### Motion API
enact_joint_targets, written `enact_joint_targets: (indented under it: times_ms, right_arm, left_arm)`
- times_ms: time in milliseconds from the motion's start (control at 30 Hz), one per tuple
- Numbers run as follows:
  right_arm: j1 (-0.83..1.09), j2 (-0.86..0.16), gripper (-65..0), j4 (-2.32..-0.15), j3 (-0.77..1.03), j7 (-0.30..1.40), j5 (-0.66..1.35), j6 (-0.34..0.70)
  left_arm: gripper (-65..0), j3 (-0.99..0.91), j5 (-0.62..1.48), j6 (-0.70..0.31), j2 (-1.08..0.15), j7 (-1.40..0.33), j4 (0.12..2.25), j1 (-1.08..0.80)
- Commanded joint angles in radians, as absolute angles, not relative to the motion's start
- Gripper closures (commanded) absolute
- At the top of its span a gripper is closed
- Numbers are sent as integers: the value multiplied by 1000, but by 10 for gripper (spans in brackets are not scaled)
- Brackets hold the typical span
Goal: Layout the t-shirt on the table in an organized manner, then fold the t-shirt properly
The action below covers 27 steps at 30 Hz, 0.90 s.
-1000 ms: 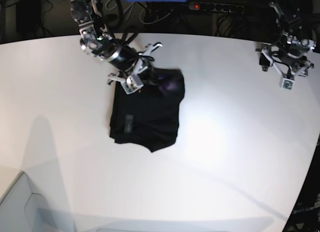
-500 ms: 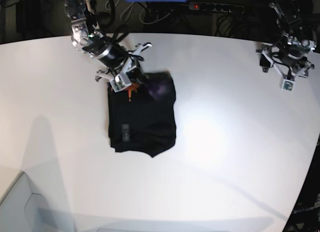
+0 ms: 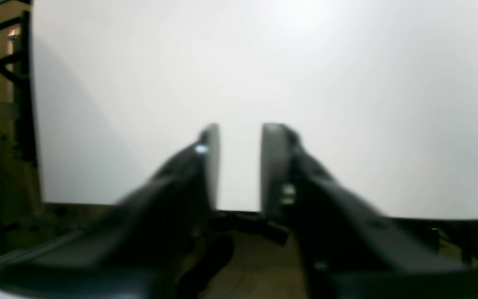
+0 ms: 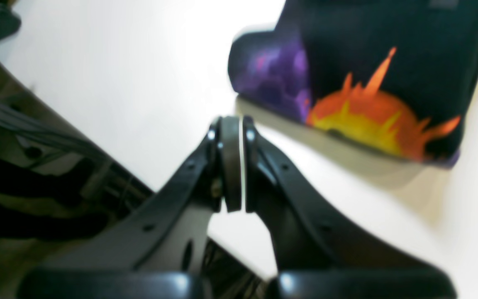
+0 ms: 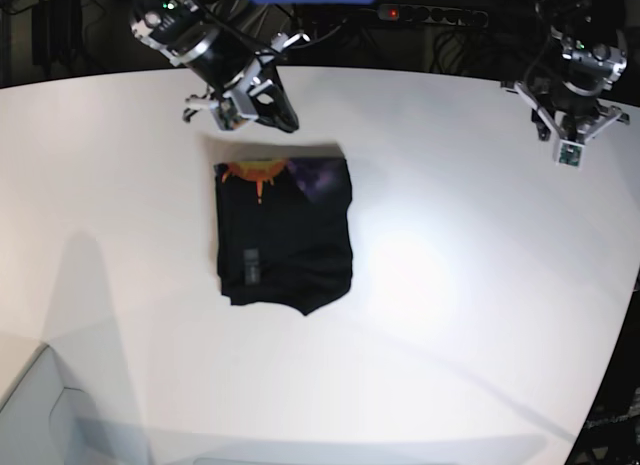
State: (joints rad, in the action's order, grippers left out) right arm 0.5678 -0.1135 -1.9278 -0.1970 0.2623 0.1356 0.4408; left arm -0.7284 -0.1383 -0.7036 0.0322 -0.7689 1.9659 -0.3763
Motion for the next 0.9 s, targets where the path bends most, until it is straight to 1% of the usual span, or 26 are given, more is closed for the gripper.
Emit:
enact_joint_targets:
  times_ms: [0, 67, 233, 433, 467, 500, 533, 567, 600, 667, 700, 867]
  right_arm:
    - [598, -113, 0, -1951, -197, 234, 148, 447]
    - [641, -113, 0, -1952, -197, 234, 148, 447]
    - [728, -114, 0, -1952, -197, 234, 148, 447]
    - [817, -179, 0, -1952, -202, 231, 148, 447]
    - [834, -191, 0, -1954, -202, 228, 148, 447]
    - [848, -203, 0, -1954, -203, 211, 148, 447]
    - [862, -217, 0, -1951, -203, 194, 148, 447]
    - [880, -229, 0, -1949, -205, 171, 148, 447]
    - [900, -242, 0, -1946, -205, 147, 148, 447]
    - [926, -255, 0, -1943, -205, 110, 148, 447]
    - [937, -260, 0, -1934, -205, 96, 148, 447]
    - [961, -263, 0, -1865, -206, 25, 148, 447]
  left_arm:
    - [-119, -731, -134, -698, 33, -754, 1991, -400]
    - [-131, -731, -134, -698, 59, -754, 1991, -432]
    - [-132, -731, -134, -698, 104, -754, 2008, -533]
    - [-129, -733, -65, -698, 143, -754, 2017, -648]
    - [-118, -733, -39, -698, 143, -753, 2015, -676]
    - [-90, -733, -12, -698, 143, -753, 2014, -699]
    - [-56, -733, 10, -698, 143, -753, 2012, -713]
    - [-8, -734, 28, -698, 143, -753, 2011, -730]
    - [0, -742, 39, -698, 142, -753, 2008, -743]
    - [-9, -771, 58, -698, 145, -753, 2000, -753]
    - [-3, -785, 62, -698, 145, -753, 1992, -751]
    - [-1, -843, 96, -698, 145, -753, 1962, -746]
